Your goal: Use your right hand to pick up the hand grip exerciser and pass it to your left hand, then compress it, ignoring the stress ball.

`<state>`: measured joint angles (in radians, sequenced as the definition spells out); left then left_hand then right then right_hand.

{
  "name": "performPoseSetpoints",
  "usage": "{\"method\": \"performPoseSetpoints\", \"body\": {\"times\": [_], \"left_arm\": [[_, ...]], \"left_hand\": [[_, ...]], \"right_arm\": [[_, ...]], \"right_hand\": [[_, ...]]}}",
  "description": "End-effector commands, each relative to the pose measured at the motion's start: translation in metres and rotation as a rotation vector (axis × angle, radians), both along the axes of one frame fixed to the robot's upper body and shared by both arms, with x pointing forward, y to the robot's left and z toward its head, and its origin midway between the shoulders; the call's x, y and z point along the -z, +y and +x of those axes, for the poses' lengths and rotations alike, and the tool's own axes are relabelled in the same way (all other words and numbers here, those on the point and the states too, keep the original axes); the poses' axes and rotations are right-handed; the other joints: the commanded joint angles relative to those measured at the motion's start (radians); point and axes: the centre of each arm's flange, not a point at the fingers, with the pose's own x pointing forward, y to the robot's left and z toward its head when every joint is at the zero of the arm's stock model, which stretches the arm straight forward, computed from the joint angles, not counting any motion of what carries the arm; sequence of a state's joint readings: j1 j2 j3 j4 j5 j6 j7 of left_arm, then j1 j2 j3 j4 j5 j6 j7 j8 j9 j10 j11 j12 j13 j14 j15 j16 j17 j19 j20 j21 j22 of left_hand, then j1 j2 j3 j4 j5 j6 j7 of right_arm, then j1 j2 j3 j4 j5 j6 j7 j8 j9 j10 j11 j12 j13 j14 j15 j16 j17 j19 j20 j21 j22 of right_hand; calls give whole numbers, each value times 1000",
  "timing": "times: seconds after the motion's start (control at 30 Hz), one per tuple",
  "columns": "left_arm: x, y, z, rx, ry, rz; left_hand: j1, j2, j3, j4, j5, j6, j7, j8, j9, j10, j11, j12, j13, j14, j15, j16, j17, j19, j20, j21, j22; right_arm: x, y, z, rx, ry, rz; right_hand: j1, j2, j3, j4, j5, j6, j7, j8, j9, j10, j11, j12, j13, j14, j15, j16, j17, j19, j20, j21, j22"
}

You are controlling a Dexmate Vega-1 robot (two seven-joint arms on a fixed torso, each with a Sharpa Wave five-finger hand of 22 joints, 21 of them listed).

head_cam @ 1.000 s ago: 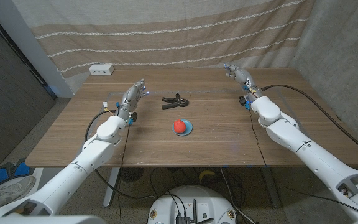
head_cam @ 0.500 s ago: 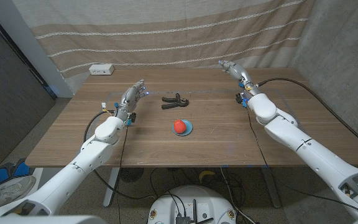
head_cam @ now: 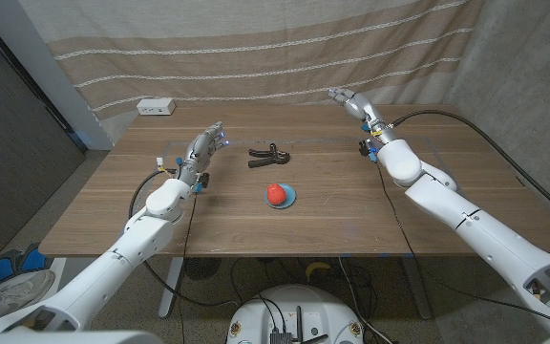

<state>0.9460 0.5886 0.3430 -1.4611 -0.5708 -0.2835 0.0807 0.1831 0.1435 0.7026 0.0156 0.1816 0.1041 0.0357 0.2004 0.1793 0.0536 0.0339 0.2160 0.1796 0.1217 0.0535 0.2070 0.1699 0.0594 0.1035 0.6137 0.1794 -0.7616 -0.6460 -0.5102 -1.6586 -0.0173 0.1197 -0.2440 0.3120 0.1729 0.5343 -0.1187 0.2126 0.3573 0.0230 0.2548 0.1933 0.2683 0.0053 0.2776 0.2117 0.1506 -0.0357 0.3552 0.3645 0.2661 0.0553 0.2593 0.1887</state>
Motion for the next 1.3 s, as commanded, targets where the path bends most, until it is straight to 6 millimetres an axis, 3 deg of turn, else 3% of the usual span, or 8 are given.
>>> {"method": "performPoseSetpoints", "body": {"times": [0.03,0.93,1.13,1.3], "left_arm": [[-2,-6,2,0,0,6],[-5,-12,6,4,9,10],[-6,-13,6,3,8,18],[-5,-13,5,1,8,15]], "left_hand": [[-8,11,4,-4,3,6,0,2,3,7,-2,1,2,5,-3,-3,4,-4,-4,-2,2],[-16,9,8,-8,2,10,-2,-2,4,11,-5,-3,2,9,-6,-8,5,0,3,-6,2],[-17,9,9,-8,2,11,-2,-3,4,10,-5,-5,2,10,-6,-9,5,0,5,-7,2],[-18,9,9,-9,2,11,-3,-3,4,11,-6,-5,2,10,-5,-10,5,1,7,-8,2]], "right_arm": [[-6,12,-6,47,-46,-99],[-8,36,1,90,-58,-273],[-5,44,-2,179,-110,-286],[-2,52,-4,242,-160,-314]], "right_hand": [[3,6,7,1,9,15,-2,4,2,10,-3,5,6,8,-11,6,3,11,1,9,2],[24,6,14,-6,14,50,-18,7,3,32,-17,7,9,24,-34,18,11,28,0,15,4],[90,-1,37,-48,25,74,-49,7,4,49,-50,6,10,45,-67,28,11,55,-19,25,4],[153,-14,50,-70,28,102,-72,12,5,69,-77,9,14,69,-95,41,12,81,-36,35,5]]}}
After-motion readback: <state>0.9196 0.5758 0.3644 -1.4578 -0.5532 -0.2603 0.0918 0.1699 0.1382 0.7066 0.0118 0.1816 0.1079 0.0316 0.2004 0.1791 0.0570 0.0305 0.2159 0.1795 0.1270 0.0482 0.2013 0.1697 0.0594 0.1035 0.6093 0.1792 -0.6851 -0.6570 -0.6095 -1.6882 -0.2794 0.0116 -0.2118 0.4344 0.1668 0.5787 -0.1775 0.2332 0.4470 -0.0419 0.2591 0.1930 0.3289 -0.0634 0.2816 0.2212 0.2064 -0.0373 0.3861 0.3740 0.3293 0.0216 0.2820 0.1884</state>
